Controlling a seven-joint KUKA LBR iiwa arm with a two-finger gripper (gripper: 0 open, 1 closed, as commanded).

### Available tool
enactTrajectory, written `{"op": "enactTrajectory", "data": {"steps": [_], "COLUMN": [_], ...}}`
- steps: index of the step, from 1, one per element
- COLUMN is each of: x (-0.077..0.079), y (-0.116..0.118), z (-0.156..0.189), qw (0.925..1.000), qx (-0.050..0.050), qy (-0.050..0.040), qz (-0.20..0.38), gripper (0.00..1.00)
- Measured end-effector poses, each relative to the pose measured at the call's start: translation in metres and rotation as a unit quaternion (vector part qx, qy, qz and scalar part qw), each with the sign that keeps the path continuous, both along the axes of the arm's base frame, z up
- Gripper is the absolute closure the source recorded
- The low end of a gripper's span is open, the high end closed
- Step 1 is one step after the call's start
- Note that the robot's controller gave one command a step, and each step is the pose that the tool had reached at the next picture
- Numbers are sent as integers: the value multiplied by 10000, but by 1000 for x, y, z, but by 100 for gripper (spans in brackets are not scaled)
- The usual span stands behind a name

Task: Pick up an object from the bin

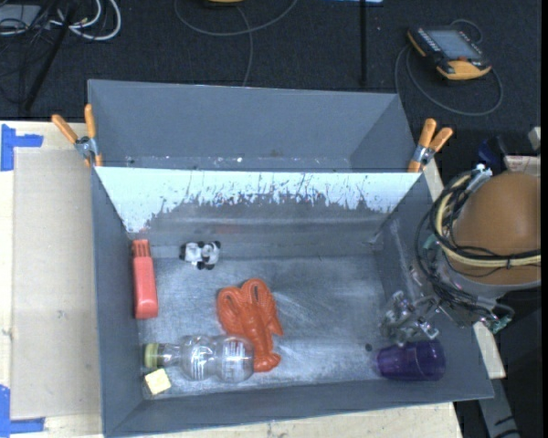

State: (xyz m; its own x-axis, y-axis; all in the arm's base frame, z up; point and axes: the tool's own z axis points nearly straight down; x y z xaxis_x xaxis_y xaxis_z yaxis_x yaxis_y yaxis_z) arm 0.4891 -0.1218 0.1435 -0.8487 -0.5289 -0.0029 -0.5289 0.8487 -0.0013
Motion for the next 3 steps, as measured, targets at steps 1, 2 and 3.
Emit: {"op": "enactTrajectory", "data": {"steps": [1, 2, 3], "x": [-13, -13, -10], "y": [27, 27, 8], "z": [-3, -3, -27], "qw": [9999, 9999, 9996], "qx": [6, 6, 1], "qy": [27, 27, -15], "qz": [-124, -122, 280], "gripper": [0, 0, 0]}}
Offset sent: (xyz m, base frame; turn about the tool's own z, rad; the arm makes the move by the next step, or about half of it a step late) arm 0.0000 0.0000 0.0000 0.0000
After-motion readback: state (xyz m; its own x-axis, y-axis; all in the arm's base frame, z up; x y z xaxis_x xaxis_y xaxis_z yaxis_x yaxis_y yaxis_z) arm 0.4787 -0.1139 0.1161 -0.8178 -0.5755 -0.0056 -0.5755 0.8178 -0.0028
